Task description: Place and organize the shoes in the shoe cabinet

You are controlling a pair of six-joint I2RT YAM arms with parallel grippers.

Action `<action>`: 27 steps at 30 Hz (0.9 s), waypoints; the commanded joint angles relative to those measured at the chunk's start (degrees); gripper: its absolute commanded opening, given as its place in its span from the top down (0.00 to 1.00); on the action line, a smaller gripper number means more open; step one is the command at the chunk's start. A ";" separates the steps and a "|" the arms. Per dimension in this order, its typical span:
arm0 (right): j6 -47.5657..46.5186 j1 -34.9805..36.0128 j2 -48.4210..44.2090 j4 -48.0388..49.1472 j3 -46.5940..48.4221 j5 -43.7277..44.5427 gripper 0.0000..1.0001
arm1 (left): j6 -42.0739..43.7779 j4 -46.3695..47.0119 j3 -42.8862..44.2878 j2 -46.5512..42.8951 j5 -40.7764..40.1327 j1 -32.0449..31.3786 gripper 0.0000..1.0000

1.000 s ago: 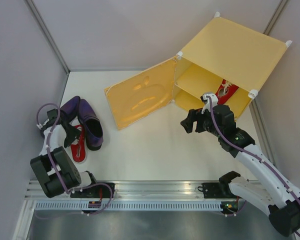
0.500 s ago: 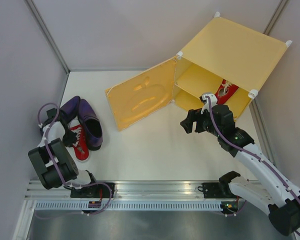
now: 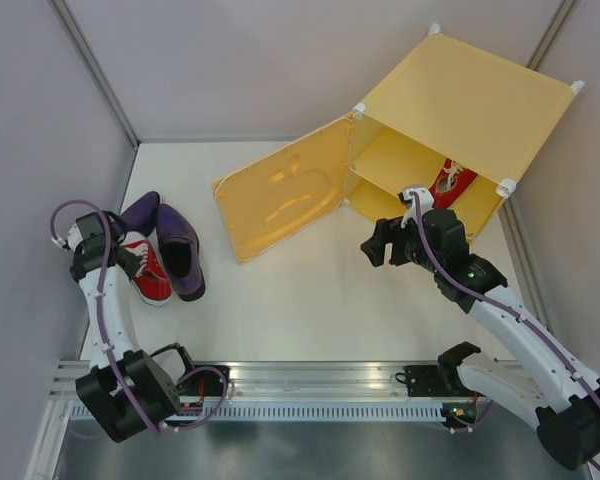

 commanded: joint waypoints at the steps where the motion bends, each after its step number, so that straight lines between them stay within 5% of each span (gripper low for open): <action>1: -0.56 0.17 0.33 1.77 0.18 0.66 0.16 | -2.36 1.73 6.13 -5.78 -3.48 0.07 0.98; 10: -0.65 0.17 0.77 0.99 0.97 0.57 0.16 | -0.86 0.41 12.72 -14.39 5.03 -0.72 0.98; 27: -0.47 0.17 -3.80 -2.88 3.61 0.92 0.16 | -6.92 0.50 30.64 -19.94 44.04 -1.16 0.98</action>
